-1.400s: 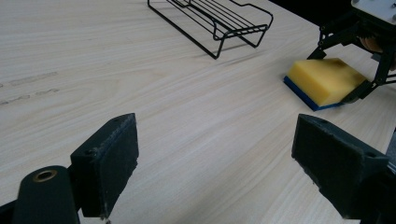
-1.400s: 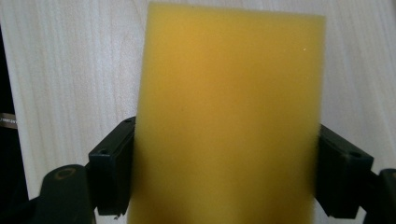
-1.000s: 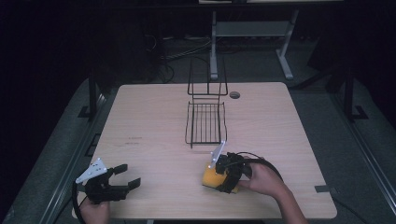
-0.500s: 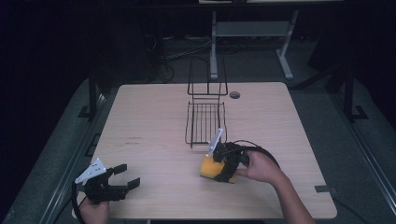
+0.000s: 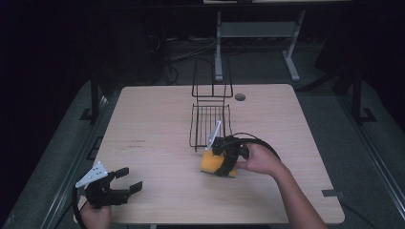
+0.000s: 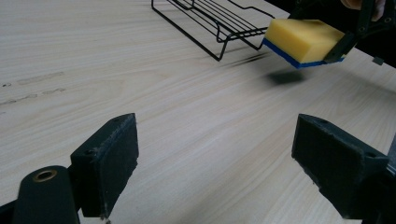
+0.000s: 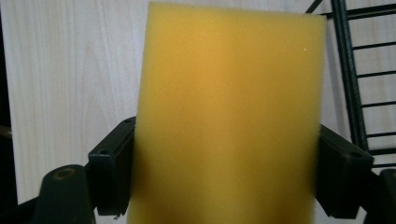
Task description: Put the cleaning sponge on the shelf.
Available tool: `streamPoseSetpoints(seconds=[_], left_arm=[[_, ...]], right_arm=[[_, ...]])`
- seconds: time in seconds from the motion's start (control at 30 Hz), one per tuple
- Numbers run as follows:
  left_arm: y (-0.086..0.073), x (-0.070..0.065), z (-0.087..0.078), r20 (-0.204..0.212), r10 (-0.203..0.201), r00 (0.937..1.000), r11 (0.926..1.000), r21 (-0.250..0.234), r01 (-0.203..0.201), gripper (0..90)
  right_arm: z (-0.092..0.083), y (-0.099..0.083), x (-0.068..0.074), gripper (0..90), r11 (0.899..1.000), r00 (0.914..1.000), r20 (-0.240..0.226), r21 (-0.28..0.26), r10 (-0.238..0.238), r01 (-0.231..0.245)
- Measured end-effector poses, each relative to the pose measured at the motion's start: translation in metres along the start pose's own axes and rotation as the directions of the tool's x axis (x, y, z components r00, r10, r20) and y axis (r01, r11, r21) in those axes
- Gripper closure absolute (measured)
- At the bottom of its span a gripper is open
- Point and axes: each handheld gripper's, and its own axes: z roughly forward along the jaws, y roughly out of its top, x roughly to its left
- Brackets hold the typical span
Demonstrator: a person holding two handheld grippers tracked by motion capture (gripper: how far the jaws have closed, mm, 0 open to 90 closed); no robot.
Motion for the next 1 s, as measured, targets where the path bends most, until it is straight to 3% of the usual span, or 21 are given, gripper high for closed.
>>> streamPoseSetpoints(seconds=[0.3, 0.67, 1.0], left_arm=[[0.000, 0.000, 0.000, 0.000, 0.000, 1.0000, 1.0000, 0.000, 0.000, 14.1], [0.000, 0.002, -0.001, 0.002, -0.006, 1.0000, 1.0000, -0.003, 0.006, 14.1], [0.000, 0.002, 0.000, 0.004, -0.001, 1.0000, 1.0000, 0.001, 0.001, 14.1]], right_arm=[[0.000, 0.005, -0.016, 20.6, 1.000, 0.9995, -0.028, 0.012, 0.012, -0.011], [-0.009, 0.018, -0.029, 20.7, 1.000, 0.9997, -0.025, 0.008, 0.001, -0.001], [-0.009, 0.028, -0.052, 20.9, 1.000, 0.9996, -0.023, 0.018, 0.015, -0.015]])
